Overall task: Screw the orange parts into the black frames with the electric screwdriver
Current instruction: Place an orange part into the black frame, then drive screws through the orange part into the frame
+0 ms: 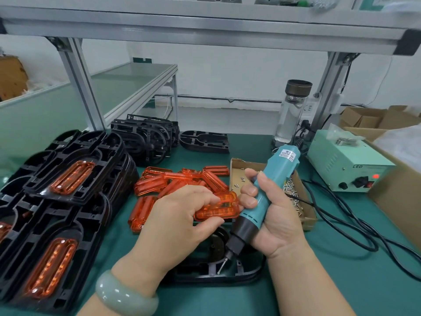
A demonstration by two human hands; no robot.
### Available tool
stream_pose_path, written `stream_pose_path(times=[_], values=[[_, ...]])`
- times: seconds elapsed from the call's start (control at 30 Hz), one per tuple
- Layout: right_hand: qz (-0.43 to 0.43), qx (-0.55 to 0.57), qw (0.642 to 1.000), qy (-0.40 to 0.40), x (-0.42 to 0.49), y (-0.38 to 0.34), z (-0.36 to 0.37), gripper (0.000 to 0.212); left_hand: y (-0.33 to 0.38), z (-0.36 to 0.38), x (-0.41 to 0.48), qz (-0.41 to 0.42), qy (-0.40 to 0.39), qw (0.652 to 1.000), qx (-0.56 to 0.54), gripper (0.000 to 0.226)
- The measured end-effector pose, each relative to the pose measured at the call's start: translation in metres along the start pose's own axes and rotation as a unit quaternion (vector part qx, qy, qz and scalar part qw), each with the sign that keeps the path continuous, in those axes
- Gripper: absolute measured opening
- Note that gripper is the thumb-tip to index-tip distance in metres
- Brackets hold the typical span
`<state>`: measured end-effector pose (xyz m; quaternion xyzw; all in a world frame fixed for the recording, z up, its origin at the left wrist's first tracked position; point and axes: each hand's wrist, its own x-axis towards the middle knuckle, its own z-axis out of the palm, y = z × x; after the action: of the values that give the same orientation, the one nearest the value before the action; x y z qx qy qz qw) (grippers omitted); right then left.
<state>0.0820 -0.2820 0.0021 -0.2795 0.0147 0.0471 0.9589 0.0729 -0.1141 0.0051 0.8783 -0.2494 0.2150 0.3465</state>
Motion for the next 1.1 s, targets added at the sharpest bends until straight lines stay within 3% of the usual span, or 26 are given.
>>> stream_pose_path(times=[0.23,0.4,1.1], values=[[-0.021,0.022,0.999,0.018,0.0,-0.008,-0.005,0.02,-0.016,-0.026,-0.013,-0.094,-0.055,0.994,0.005,0.046],[-0.038,0.041,0.998,0.018,0.0,-0.015,-0.008,0.016,-0.019,-0.028,-0.024,-0.071,-0.125,0.988,0.046,0.038],[-0.043,0.038,0.998,0.024,0.0,-0.016,-0.009,0.016,-0.026,-0.012,-0.021,-0.081,-0.235,0.962,0.109,0.05]])
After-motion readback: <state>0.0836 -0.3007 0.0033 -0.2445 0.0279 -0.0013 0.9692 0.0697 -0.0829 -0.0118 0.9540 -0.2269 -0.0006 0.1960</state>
